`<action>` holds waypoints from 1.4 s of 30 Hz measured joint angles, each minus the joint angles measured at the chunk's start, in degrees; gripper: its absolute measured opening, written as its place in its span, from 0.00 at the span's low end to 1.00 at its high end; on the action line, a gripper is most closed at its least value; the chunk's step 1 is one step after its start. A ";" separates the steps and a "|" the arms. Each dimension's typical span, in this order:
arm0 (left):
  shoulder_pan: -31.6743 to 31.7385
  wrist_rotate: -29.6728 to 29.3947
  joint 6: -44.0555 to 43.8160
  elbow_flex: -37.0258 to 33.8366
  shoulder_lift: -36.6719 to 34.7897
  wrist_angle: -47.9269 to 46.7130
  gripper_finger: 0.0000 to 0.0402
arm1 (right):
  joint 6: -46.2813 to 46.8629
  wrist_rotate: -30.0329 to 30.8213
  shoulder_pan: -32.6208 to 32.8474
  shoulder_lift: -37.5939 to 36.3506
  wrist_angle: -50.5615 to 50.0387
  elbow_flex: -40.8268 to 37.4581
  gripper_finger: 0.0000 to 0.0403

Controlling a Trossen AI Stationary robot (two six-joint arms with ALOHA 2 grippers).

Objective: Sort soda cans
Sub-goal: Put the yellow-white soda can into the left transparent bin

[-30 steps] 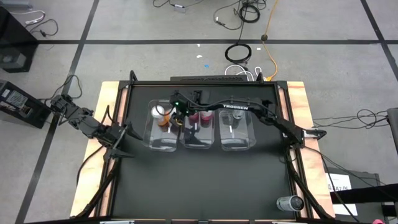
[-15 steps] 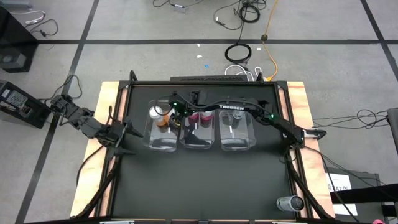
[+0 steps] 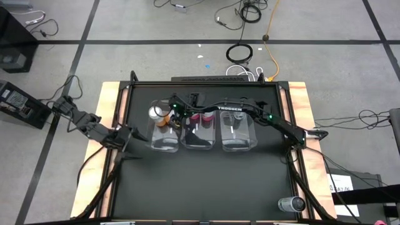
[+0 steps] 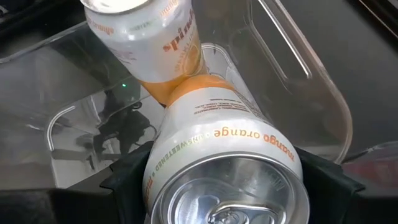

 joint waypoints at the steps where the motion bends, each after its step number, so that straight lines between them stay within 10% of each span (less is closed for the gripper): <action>1: 0.00 -0.15 -0.04 -0.41 0.04 0.41 0.96 | -0.01 0.36 0.02 0.22 0.08 0.01 0.72; 42: 0.00 0.29 -2.43 -2.69 0.04 2.53 0.96 | -13.77 3.57 1.25 0.89 5.00 -0.06 0.83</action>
